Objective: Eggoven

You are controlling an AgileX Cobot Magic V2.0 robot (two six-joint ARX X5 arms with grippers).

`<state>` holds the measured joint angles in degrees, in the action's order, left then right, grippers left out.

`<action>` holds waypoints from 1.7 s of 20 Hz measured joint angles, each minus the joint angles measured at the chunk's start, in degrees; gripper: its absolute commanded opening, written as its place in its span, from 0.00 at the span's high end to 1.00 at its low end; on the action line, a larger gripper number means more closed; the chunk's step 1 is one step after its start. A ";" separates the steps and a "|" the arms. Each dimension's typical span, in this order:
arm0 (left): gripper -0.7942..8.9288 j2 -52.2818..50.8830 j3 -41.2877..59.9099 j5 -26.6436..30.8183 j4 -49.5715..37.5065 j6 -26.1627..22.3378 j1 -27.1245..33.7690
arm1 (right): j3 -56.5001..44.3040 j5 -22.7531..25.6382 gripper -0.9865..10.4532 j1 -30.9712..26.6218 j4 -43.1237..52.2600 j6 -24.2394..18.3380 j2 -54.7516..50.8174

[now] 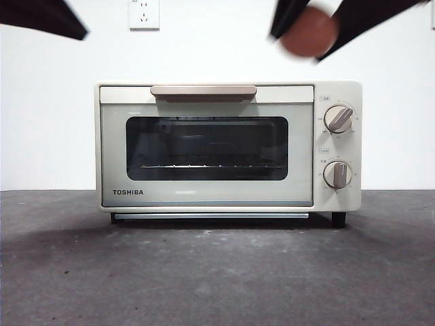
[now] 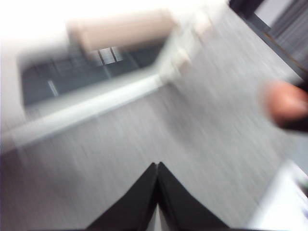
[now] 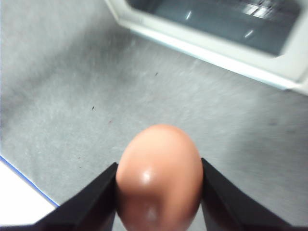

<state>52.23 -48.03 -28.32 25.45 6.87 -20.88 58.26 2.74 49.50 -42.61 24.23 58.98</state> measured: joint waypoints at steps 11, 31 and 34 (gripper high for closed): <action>0.91 22.93 -13.44 7.54 -12.74 -0.11 -4.42 | 0.00 3.50 0.91 0.00 -3.96 -0.44 -16.04; 0.91 32.54 -18.71 11.67 -13.16 -3.34 -8.15 | 0.00 4.76 0.91 0.00 -5.05 -0.46 -19.10; 0.91 32.52 -19.17 11.74 -11.63 -4.13 -8.66 | 0.00 4.76 0.91 0.00 -5.07 -0.46 -19.10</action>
<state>84.75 -67.20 -16.58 13.82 2.74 -29.54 58.26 7.51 49.50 -47.68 23.77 39.88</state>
